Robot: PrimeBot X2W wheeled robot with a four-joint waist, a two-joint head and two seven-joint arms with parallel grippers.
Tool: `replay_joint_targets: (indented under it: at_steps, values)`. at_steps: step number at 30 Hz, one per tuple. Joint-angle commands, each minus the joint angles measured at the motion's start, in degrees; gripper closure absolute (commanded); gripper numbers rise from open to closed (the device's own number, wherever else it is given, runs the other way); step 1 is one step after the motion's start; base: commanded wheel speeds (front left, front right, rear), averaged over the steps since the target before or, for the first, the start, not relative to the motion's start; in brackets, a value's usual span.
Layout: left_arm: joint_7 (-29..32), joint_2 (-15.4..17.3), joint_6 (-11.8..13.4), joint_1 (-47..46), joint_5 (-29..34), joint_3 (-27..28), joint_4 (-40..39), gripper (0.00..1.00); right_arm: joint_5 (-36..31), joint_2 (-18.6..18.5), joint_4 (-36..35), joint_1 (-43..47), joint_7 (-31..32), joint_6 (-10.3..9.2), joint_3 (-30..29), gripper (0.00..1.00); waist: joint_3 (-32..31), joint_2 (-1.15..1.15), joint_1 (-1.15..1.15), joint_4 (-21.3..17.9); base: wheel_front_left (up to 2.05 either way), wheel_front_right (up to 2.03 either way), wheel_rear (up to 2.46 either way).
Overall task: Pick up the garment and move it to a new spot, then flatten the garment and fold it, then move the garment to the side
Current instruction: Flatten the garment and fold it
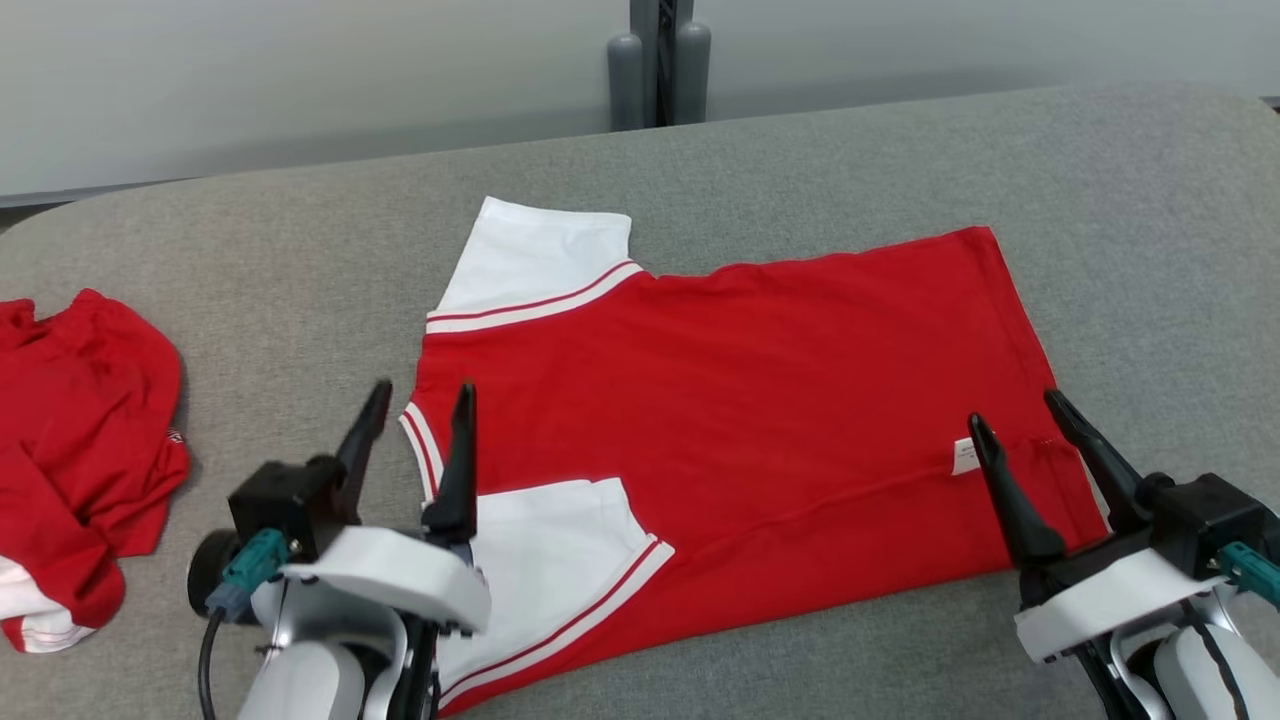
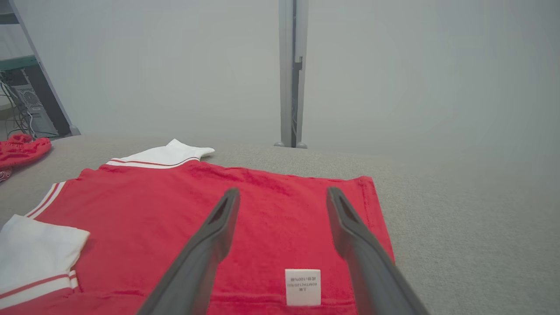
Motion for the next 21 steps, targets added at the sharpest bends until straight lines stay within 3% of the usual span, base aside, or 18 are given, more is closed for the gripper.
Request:
replay_joint_targets:
  at_steps: [1, 8, 21]
  values:
    - [-1.73, -0.35, 0.13, -2.13, 0.45, 0.32, 1.04, 0.00, -0.50, 0.50, -0.84, -1.00, -0.59, -0.02, -0.22, 0.00, 0.65, 0.00, 0.00, -0.54, 0.00, 0.00, 0.00]
    - [-6.02, -0.65, -1.17, -10.93, 1.33, 0.76, 10.12, 0.00, -2.24, 2.80, -2.52, -1.06, -0.59, -0.01, -0.24, 0.00, 2.90, 0.00, 0.00, -1.67, 0.00, 0.00, 0.00]
    - [0.91, 3.03, -6.56, -35.15, 0.08, 1.62, 33.81, 0.00, -1.67, 3.68, -4.26, -5.42, -0.56, -0.01, 1.13, 0.00, 12.19, 0.00, 0.00, -5.26, 0.00, 0.00, 0.00]
